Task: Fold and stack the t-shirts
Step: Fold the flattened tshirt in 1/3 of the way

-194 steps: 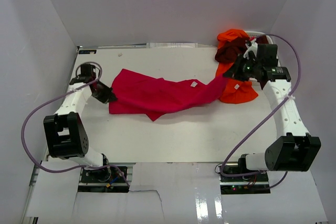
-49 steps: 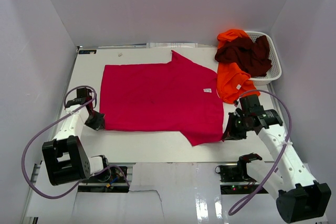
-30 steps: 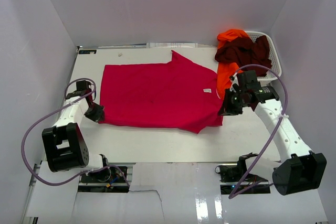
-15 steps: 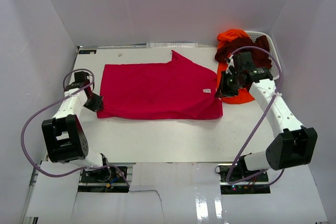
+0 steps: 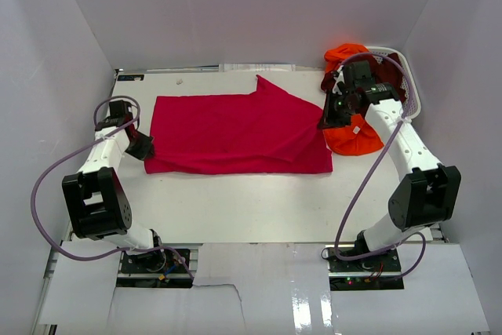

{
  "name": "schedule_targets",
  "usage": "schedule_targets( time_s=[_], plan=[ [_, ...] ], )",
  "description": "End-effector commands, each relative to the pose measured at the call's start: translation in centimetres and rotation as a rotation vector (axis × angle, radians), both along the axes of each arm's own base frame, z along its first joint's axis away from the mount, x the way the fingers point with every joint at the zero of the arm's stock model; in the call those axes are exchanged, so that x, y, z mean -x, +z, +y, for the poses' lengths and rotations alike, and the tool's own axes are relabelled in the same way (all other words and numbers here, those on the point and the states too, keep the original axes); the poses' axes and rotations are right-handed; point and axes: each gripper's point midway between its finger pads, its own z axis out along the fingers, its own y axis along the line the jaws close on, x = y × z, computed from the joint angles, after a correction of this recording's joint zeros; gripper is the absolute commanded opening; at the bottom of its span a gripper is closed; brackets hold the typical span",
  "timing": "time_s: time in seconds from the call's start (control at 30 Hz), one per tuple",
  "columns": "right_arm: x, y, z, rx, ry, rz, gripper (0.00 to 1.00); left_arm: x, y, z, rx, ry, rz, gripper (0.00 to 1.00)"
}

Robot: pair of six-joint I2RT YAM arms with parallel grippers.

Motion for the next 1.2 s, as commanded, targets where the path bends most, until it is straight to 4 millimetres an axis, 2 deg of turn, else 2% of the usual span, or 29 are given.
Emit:
schedule_targets(
  time_s=[0.0, 0.3, 0.47, 0.7, 0.83, 1.17],
  plan=[
    [-2.1, 1.5, 0.2, -0.007, 0.002, -0.071, 0.08, -1.8, 1.7, 0.2, -0.005, -0.02, -0.071, 0.0],
    [-3.8, 1.2, 0.4, -0.007, -0.001, -0.072, 0.08, -2.9, 2.6, 0.0, 0.01, -0.032, -0.098, 0.0],
    [-5.1, 1.8, 0.2, -0.012, -0.012, -0.088, 0.08, -3.4, 3.2, 0.1, 0.006, -0.031, -0.117, 0.0],
    [-6.7, 2.8, 0.0, -0.028, -0.022, -0.113, 0.08, -3.4, 2.6, -0.5, 0.042, -0.048, -0.106, 0.0],
    [-7.4, 2.4, 0.2, -0.031, -0.016, -0.104, 0.08, -3.5, 2.0, -0.7, 0.055, -0.056, -0.101, 0.0],
    [-9.2, 2.6, 0.2, -0.039, -0.018, -0.114, 0.08, -4.4, 2.2, -0.5, 0.043, -0.071, -0.111, 0.0]
  ],
)
